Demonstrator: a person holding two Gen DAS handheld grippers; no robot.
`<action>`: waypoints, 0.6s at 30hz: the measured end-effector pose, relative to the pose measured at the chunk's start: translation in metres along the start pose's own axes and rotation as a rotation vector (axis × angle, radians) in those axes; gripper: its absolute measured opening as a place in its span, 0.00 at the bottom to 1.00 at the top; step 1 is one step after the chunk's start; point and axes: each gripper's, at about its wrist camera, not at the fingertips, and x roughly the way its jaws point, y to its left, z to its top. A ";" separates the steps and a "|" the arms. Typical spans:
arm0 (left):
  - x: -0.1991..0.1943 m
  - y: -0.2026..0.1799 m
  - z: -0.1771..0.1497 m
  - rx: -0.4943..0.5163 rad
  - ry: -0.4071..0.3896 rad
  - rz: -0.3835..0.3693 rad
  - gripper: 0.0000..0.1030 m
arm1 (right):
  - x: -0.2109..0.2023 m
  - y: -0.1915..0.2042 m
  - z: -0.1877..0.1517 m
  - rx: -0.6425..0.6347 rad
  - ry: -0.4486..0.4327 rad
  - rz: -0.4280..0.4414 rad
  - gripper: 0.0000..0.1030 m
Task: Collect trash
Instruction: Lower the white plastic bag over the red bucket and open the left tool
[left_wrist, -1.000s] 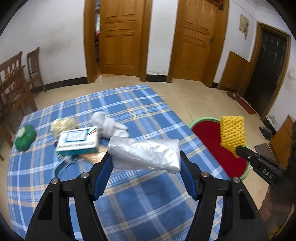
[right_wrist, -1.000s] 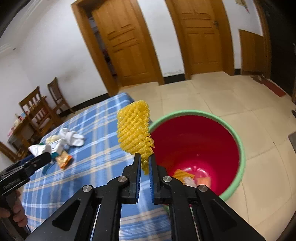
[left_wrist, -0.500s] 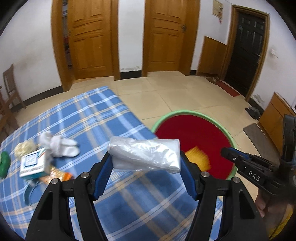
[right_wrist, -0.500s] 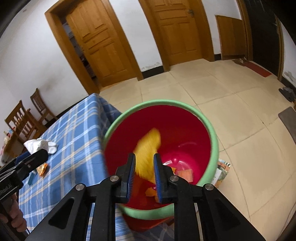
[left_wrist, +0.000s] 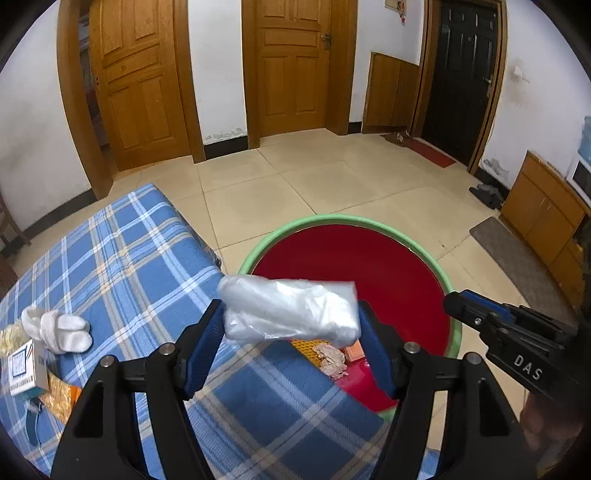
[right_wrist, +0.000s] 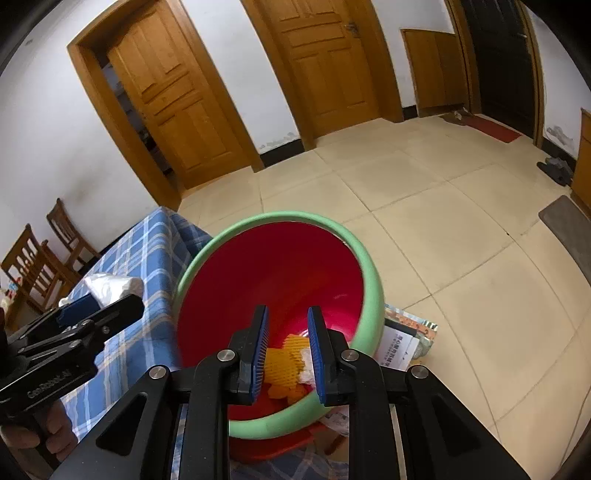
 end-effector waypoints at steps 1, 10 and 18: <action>0.001 -0.002 0.000 0.004 0.000 0.005 0.72 | 0.001 -0.002 0.000 0.004 0.005 -0.003 0.21; 0.000 -0.006 -0.001 -0.002 0.003 0.008 0.75 | -0.003 -0.004 -0.001 0.020 0.012 -0.001 0.21; -0.013 0.012 -0.009 -0.050 -0.007 0.029 0.75 | -0.007 0.002 -0.002 0.006 0.006 0.009 0.21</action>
